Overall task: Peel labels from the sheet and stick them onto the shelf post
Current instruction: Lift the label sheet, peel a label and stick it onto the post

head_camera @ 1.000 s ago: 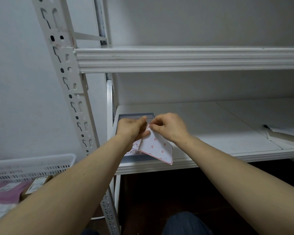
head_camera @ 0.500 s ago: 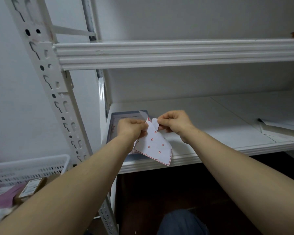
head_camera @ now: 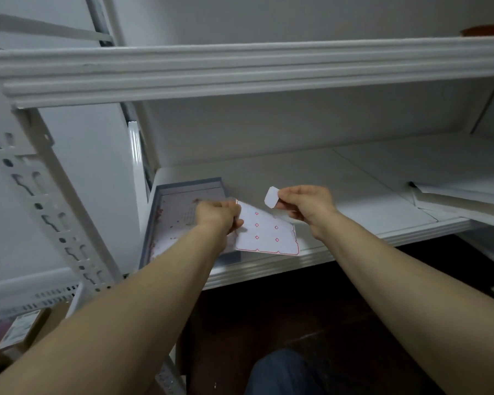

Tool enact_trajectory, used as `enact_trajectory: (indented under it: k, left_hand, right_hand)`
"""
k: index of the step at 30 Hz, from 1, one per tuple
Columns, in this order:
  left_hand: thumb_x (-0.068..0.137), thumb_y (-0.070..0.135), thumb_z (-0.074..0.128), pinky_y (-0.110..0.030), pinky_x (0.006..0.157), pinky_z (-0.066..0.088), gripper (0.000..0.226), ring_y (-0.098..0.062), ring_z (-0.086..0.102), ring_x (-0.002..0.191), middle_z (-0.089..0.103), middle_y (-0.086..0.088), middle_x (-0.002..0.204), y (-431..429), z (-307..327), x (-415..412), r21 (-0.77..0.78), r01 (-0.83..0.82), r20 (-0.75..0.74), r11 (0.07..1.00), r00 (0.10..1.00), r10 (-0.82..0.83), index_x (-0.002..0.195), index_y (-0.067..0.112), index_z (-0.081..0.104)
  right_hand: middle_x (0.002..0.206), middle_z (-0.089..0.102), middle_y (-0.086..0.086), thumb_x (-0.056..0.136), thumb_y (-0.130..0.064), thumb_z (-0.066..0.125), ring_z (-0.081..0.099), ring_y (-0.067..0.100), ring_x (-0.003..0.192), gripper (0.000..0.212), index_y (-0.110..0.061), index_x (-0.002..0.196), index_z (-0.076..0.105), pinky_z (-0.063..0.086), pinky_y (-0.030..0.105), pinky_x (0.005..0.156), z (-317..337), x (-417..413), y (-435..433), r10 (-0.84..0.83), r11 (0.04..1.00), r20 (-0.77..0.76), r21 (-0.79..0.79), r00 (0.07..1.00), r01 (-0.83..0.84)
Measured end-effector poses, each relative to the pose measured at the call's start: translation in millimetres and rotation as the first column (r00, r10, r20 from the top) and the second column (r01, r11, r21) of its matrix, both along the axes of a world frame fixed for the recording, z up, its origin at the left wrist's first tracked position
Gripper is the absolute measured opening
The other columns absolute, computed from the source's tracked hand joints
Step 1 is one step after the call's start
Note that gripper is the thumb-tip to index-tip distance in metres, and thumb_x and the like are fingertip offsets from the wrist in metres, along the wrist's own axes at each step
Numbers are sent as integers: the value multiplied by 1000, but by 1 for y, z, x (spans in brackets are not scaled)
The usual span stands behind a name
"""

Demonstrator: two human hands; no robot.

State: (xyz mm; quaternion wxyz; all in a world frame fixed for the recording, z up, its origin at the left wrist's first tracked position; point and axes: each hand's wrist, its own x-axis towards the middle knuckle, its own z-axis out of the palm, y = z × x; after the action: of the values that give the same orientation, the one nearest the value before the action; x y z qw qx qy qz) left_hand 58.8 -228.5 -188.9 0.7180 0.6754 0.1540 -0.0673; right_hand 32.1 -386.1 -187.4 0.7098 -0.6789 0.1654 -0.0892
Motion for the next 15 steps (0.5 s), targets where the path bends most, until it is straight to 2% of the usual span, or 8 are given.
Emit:
enact_trajectory:
  k: [4, 5, 7, 8, 9, 10, 12, 15]
  left_hand:
    - [86, -5, 63, -15, 40, 45, 27, -13, 48, 46, 61, -10, 73, -17, -6, 9, 19, 37, 12, 999, 999, -37, 112, -7, 63]
    - [87, -5, 62, -15, 41, 45, 32, -15, 50, 52, 61, -11, 77, -21, -8, 10, 20, 57, 24, 998, 998, -57, 118, -6, 60]
    - [88, -1, 61, -19, 46, 45, 39, -19, 56, 66, 64, -12, 102, -26, -11, 13, 60, 60, 68, 996, 996, -64, 127, -2, 55]
    - [89, 3, 62, -19, 47, 42, 37, -20, 58, 71, 64, -12, 107, -28, -11, 12, 92, 63, 92, 994, 993, -72, 125, -1, 56]
    - [89, 6, 62, -20, 47, 39, 27, -19, 56, 68, 65, -13, 99, -29, -11, 12, 107, 71, 107, 992, 991, -83, 115, 0, 62]
    - [89, 8, 62, -21, 45, 35, 13, -17, 52, 61, 65, -11, 83, -29, -8, 11, 106, 85, 93, 991, 991, -95, 98, 1, 66]
    - [87, 10, 61, -18, 40, 28, 18, -15, 44, 50, 55, -5, 60, -28, -5, 7, 62, 106, 48, 992, 993, -109, 70, 6, 61]
    - [88, 17, 56, -15, 36, 23, 22, -13, 37, 45, 50, -1, 52, -24, 0, 6, -41, 151, -16, 988, 988, -152, 68, 8, 60]
  right_hand:
    - [68, 67, 2, 85, -8, 67, 61, -1, 47, 14, -14, 72, 64, 42, 14, 45, -8, 2, -16, -45, 999, -10, -30, 999, 44]
    - [65, 67, 0, 85, -8, 67, 61, -1, 47, 14, -14, 73, 64, 42, 13, 45, -10, 2, -19, -52, 998, -11, -40, 999, 51]
    - [57, 67, -4, 85, -8, 66, 62, -2, 47, 14, -14, 73, 64, 42, 12, 44, -14, 3, -22, -51, 996, 4, -72, 999, 51]
    - [54, 66, -6, 86, -7, 66, 62, -2, 47, 14, -14, 73, 64, 42, 12, 43, -15, 3, -21, -42, 994, 19, -96, 999, 44]
    - [54, 65, -6, 86, -7, 65, 62, -2, 47, 15, -14, 73, 64, 42, 12, 43, -15, 4, -19, -30, 992, 39, -118, 999, 34]
    - [56, 65, -4, 87, -5, 65, 61, -2, 46, 15, -13, 74, 63, 43, 13, 43, -15, 5, -16, -11, 990, 66, -137, 998, 20]
    - [64, 63, 3, 87, -1, 63, 62, -1, 46, 15, -10, 75, 63, 44, 13, 43, -15, 6, -7, 40, 984, 128, -175, 991, -17]
    - [69, 62, 3, 85, -3, 65, 64, 6, 55, 5, -6, 83, 67, 51, 22, 57, -14, 8, 7, 116, 919, 225, -394, 967, -19]
